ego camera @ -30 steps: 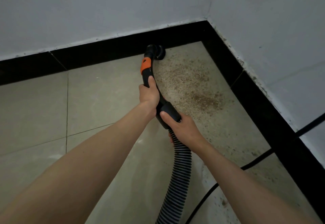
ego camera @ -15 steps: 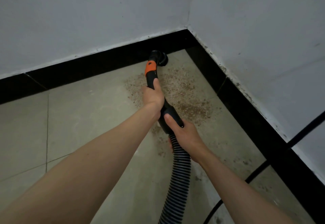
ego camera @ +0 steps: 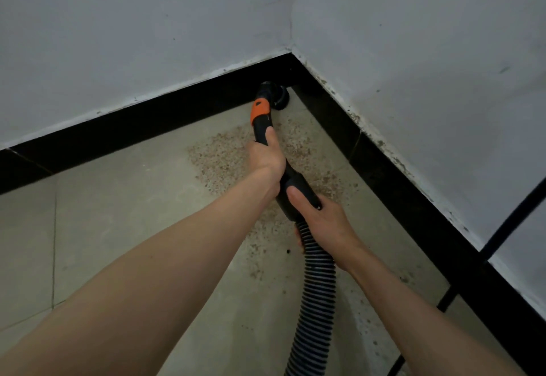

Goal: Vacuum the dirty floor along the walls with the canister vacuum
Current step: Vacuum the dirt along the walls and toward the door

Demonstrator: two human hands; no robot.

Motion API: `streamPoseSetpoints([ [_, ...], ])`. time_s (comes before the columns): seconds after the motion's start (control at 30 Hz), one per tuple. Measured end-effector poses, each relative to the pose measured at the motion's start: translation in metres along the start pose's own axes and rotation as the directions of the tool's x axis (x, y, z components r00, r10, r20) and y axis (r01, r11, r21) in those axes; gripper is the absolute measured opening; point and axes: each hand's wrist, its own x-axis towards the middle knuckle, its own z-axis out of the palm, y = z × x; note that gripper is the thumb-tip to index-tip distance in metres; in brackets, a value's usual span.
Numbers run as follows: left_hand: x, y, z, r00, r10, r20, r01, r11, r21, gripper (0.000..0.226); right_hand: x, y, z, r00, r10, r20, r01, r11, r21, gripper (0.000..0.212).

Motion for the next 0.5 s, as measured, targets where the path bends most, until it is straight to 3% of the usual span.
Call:
streamPoseSetpoints([
  [0.5,0.011,0.02,0.012,0.999,0.012,0.035,-0.014,0.998,0.064,0.054,0.001,-0.018,-0.004,0.999,-0.013,-0.049,0.013,1.0,0.007,0.041],
])
